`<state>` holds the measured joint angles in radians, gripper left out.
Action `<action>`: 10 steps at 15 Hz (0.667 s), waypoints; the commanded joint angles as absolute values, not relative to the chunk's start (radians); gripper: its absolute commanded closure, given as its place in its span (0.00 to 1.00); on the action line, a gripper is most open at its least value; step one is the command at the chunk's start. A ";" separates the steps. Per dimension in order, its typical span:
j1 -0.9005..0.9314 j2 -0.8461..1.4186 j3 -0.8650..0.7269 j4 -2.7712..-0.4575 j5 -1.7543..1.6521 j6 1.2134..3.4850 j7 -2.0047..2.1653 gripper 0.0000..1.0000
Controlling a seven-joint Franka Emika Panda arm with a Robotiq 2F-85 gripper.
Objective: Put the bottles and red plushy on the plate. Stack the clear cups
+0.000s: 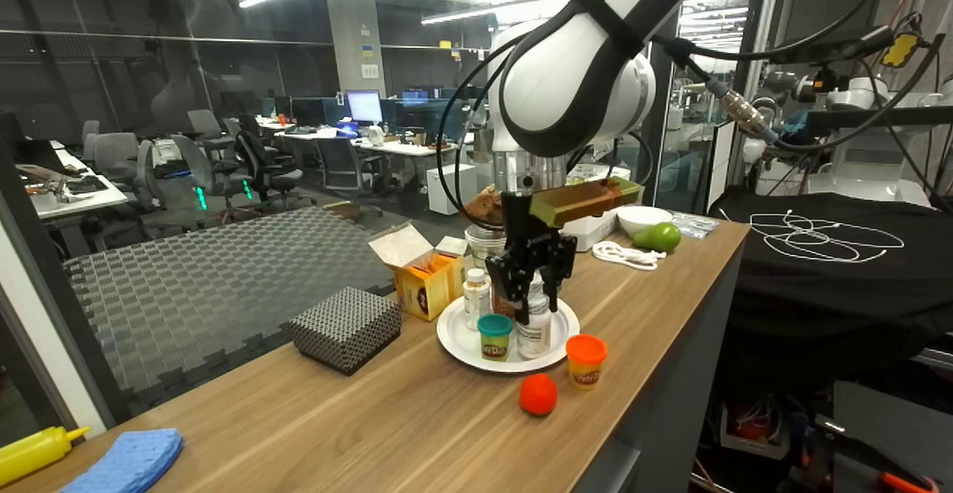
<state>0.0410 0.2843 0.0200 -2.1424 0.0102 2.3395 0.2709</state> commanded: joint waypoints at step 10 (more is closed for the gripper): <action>0.063 0.398 -0.010 -2.005 -0.035 2.387 0.282 0.74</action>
<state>0.0437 0.3747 0.0101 -2.0424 -0.0174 2.3610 0.2709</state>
